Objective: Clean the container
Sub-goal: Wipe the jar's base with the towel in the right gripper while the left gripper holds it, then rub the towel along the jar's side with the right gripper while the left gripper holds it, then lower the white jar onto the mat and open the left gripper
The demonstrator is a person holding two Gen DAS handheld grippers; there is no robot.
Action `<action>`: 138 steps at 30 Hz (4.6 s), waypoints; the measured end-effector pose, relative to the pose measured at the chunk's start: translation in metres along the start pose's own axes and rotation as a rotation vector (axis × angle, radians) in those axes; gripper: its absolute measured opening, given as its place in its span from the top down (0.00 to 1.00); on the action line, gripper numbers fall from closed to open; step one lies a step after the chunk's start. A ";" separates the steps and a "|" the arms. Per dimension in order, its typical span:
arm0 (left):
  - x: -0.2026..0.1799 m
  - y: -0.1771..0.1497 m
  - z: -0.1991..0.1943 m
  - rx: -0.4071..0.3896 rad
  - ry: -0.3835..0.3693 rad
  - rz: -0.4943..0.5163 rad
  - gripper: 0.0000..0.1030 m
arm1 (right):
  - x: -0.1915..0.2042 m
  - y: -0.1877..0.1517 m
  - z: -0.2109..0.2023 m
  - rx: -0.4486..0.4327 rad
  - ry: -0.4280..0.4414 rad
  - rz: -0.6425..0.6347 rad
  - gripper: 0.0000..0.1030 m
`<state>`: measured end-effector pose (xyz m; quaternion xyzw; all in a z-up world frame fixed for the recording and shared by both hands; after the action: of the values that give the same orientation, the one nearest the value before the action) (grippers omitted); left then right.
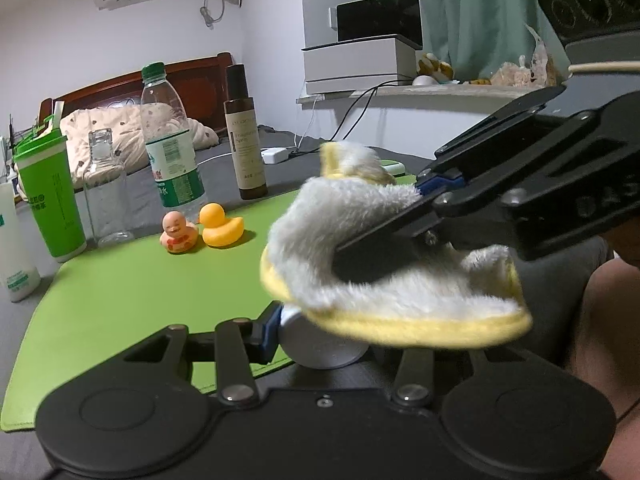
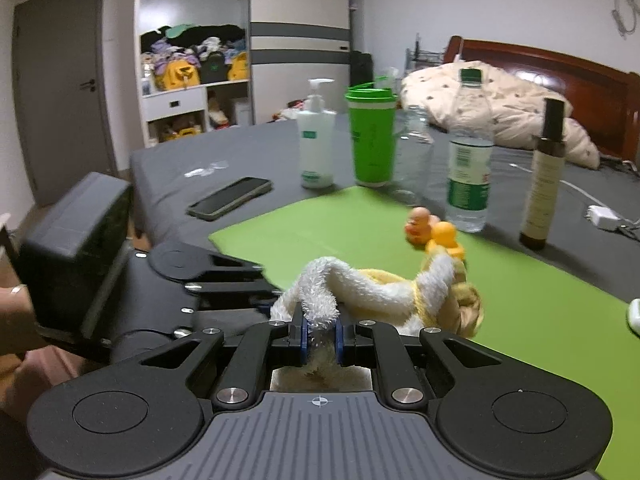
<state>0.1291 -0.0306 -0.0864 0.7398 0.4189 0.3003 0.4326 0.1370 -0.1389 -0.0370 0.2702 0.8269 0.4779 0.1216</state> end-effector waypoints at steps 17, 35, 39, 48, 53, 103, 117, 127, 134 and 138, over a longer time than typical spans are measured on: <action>-0.001 0.001 0.001 0.008 0.008 -0.010 0.59 | -0.041 0.010 0.024 -0.031 -0.093 0.076 0.88; 0.007 0.004 -0.002 -0.007 0.018 -0.028 0.59 | -0.097 0.001 0.015 -0.025 -0.289 0.149 0.88; 0.005 0.009 -0.007 -0.026 0.013 -0.022 0.59 | -0.114 -0.001 0.005 -0.054 -0.416 0.166 0.88; -0.010 0.013 -0.001 -0.032 -0.025 0.012 0.59 | -0.092 0.000 0.007 -0.097 -0.378 0.119 0.88; -0.007 0.010 0.004 -0.011 -0.007 0.012 0.59 | -0.075 0.006 0.003 -0.120 -0.255 0.179 0.88; -0.008 0.004 0.003 0.005 0.026 0.034 0.59 | -0.082 0.003 0.027 -0.107 -0.146 0.296 0.88; 0.003 0.005 0.005 0.015 0.056 0.000 0.59 | -0.081 -0.025 0.007 -0.049 -0.149 0.336 0.88; 0.004 0.007 0.011 0.012 0.062 -0.015 0.59 | -0.050 -0.034 -0.004 -0.048 -0.083 0.346 0.88; 0.008 0.006 0.009 0.012 0.074 -0.012 0.58 | -0.040 -0.032 -0.019 -0.099 -0.092 0.359 0.88; 0.008 0.004 0.009 0.008 0.090 -0.013 0.58 | -0.041 -0.032 -0.024 -0.114 -0.154 0.361 0.88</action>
<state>0.1416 -0.0279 -0.0856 0.7244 0.4442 0.3287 0.4121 0.1496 -0.1923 -0.0550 0.4426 0.7250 0.5158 0.1117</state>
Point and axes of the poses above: each gripper's, at about its wrist camera, not at the fingertips, and z roughly the way its jaws point, x to its left, y to its top, the point moved 4 cm from there along z, roughly the way its jaws point, and after that the axes turned 1 degree about -y, right-handed, at the moved point
